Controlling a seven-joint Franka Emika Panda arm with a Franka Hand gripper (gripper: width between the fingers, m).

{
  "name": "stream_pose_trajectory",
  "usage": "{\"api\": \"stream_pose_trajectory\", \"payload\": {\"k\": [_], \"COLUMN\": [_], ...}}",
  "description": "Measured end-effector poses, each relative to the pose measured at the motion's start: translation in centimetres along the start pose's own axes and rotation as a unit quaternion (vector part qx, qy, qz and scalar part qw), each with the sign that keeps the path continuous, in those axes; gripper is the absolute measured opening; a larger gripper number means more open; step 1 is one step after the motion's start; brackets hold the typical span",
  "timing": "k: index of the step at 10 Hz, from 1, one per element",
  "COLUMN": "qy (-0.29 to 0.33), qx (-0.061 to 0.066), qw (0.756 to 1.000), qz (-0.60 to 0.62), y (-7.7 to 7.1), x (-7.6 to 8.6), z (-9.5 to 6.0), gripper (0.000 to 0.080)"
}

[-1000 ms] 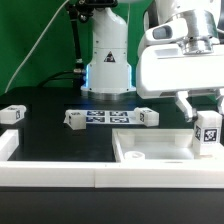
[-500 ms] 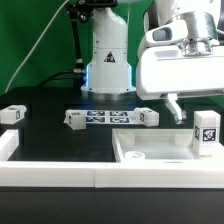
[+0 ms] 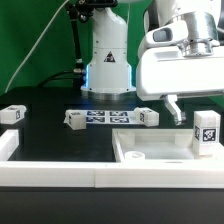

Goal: Assemble one leg

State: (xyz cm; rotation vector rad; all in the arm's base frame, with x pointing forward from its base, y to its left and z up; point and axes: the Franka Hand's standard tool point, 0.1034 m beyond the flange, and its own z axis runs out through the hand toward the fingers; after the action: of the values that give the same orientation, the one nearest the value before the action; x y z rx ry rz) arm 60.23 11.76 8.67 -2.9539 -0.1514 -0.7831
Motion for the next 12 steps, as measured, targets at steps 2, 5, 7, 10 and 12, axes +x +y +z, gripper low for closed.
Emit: {"api": "stream_pose_trajectory", "payload": {"k": [2,5,7,10,12], "qy": [-0.039,-0.170,-0.231,-0.218,-0.217], "qx": [0.004,0.023,0.031,0.028,0.028], "qw": [0.999,0.985,0.972,0.975,0.976], "qz": [0.005,0.012,0.016,0.019,0.019], "y": [0.3,0.4,0.7,1.1,1.1], "x": [-0.3,0.3,1.0,1.5,1.4], "z": [0.3,0.4,0.6,1.0,1.1], "gripper": [0.0649,0.0649,0.0649,0.0649,0.0516]}}
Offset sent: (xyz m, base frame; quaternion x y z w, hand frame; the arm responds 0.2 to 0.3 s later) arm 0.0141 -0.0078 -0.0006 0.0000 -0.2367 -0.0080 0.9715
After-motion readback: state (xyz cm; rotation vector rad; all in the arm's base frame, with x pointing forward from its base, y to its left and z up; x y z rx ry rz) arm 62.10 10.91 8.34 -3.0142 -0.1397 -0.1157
